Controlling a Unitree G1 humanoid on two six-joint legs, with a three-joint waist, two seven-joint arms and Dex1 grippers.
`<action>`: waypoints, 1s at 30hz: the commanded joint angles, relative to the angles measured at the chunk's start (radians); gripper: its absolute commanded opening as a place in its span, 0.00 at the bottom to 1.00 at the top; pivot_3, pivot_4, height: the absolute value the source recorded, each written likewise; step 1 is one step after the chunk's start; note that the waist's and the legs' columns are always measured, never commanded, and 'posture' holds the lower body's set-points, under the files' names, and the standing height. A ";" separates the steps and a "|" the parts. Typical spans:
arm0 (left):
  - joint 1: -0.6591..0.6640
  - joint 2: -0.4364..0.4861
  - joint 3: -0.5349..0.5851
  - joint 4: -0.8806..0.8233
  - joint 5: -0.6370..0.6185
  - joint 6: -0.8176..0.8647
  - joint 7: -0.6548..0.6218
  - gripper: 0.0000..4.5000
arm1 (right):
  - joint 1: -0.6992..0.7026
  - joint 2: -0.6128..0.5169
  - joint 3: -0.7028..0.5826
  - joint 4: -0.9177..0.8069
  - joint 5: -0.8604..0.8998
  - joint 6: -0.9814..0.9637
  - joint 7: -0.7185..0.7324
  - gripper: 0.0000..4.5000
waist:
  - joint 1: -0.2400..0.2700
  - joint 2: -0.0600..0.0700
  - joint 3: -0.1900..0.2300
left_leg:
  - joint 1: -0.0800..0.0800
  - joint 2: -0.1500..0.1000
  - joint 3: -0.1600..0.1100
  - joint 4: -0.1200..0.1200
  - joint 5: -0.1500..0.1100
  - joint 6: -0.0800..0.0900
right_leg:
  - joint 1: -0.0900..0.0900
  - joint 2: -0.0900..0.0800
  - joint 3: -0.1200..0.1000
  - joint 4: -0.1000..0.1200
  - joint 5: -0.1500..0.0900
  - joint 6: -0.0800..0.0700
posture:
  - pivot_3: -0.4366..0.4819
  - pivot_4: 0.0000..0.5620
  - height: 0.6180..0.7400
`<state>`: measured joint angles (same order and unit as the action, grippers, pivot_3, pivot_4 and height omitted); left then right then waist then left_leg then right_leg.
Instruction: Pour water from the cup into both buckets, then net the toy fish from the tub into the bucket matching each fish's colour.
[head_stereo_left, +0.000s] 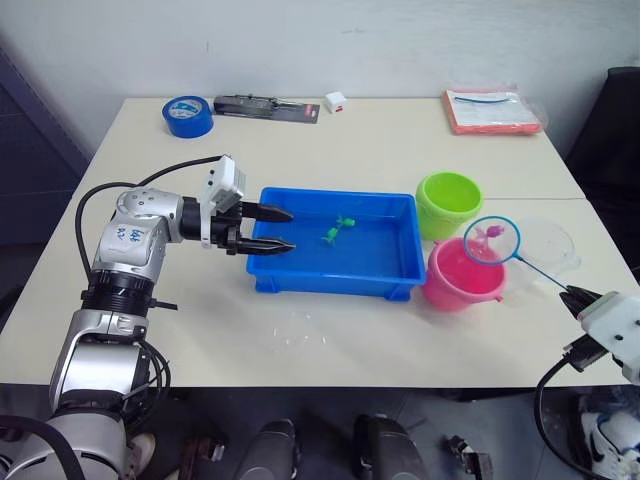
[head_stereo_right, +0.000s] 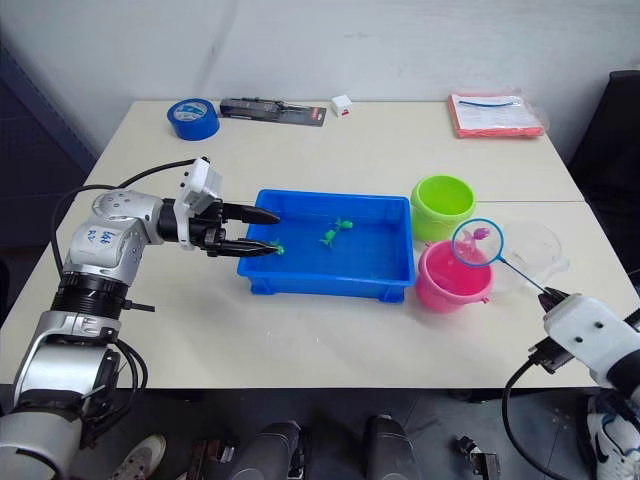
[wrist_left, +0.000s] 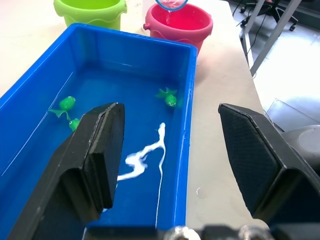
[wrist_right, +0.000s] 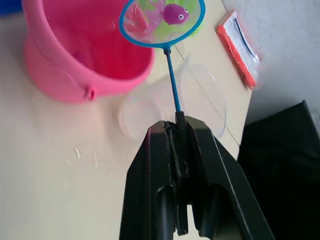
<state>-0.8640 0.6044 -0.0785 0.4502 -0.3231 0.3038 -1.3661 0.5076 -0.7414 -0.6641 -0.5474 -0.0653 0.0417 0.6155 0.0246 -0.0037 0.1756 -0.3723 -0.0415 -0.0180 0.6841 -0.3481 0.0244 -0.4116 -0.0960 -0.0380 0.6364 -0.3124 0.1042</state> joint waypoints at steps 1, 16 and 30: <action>-0.007 0.011 0.019 -0.013 -0.004 -0.011 -0.008 0.73 | -0.003 0.017 -0.022 0.044 -0.094 -0.179 -0.078 0.18 | 0.000 0.000 0.000 | 0.000 0.000 0.000 0.000 0.000 0.000 | 0.000 0.000 0.000 0.000 0.000 0.000 | 0.48 0.27 0.98; 0.021 0.031 0.035 -0.032 -0.008 -0.007 0.003 0.73 | 0.049 0.070 0.010 0.234 -0.543 -0.666 -0.443 0.18 | -0.003 0.000 0.000 | 0.001 0.000 0.001 0.000 0.000 0.000 | 0.000 0.001 0.002 0.000 0.000 0.000 | 0.48 0.27 0.98; 0.036 0.040 0.039 -0.055 -0.011 0.001 0.011 0.73 | 0.040 0.028 -0.011 0.266 -0.823 -0.677 -0.708 0.18 | -0.001 0.000 0.000 | 0.001 0.000 0.001 -0.001 0.000 0.000 | 0.000 0.001 0.003 0.000 0.000 0.000 | 0.48 0.27 0.98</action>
<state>-0.8280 0.6328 -0.0586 0.4346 -0.3232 0.3065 -1.3535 0.5349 -0.7000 -0.6358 -0.2637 -0.8632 -0.6332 -0.0512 0.0234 -0.0036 0.1756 -0.3713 -0.0417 -0.0170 0.6829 -0.3480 0.0241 -0.4116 -0.0948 -0.0353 0.6364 -0.3125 0.1040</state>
